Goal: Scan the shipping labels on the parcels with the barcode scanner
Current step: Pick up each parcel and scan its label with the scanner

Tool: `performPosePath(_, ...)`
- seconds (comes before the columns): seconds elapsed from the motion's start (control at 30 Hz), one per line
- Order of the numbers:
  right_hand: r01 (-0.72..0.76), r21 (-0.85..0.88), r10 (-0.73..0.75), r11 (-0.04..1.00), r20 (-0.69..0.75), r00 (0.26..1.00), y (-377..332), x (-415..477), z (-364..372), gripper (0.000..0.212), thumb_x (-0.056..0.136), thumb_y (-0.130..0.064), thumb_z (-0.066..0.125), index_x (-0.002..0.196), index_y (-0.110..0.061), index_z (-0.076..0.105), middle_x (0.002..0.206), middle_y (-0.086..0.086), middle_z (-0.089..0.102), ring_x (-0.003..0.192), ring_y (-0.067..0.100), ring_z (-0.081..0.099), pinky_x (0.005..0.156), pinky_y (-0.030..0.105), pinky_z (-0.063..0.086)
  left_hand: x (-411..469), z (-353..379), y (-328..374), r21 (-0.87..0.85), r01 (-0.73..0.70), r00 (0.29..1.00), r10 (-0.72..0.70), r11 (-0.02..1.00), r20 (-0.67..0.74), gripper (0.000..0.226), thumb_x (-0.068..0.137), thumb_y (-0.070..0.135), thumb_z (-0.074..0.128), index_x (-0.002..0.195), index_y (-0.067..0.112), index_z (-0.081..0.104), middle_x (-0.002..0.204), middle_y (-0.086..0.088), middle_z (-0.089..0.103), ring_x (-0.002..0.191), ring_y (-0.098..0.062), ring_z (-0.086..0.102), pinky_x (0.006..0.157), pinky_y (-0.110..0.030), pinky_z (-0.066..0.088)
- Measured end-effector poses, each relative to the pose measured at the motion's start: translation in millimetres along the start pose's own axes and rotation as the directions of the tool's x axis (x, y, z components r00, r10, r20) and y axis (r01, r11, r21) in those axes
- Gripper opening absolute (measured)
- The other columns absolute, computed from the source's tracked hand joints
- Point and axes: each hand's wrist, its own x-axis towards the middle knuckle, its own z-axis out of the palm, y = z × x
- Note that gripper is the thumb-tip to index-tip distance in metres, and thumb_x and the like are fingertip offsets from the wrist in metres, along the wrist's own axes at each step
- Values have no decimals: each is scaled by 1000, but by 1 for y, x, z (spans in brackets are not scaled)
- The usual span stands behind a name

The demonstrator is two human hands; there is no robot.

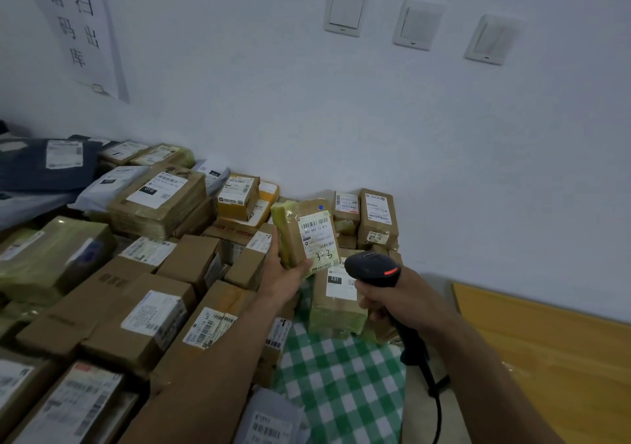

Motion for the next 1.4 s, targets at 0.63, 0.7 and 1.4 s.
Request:
performPosePath(0.63, -8, 76, -4, 997, 163, 987, -14, 53, 55, 35, 92, -36, 78, 125, -41, 66, 106, -5, 78, 71, 17, 73, 67, 32, 52, 33, -106, 34, 402, 78, 997, -79, 912, -13, 50, 103, 50, 46, 151, 38, 41, 131, 4, 60, 120, -25, 59, 109, -51, 45)
performPosePath(0.7, -16, 82, 2, 996, 163, 987, -13, 55, 54, 35, 93, -35, 77, 125, -42, 66, 106, -6, 77, 72, 17, 73, 68, 32, 53, 42, -103, 36, 487, 46, 999, -29, 872, -42, 37, 107, 48, 40, 141, 36, 50, 118, 8, 61, 108, -19, 57, 100, -44, 48)
performPosePath(1.4, -81, 139, 79, 987, 15, 997, 41, 38, 2, 23, 90, -27, 81, 111, -28, 71, 92, 5, 78, 68, 19, 73, 71, 36, 58, 51, -22, -21, 826, -355, 900, 398, 438, 176, 62, 101, 29, 58, 159, 24, 35, 166, -3, 27, 156, -27, 17, 127, -49, 21)
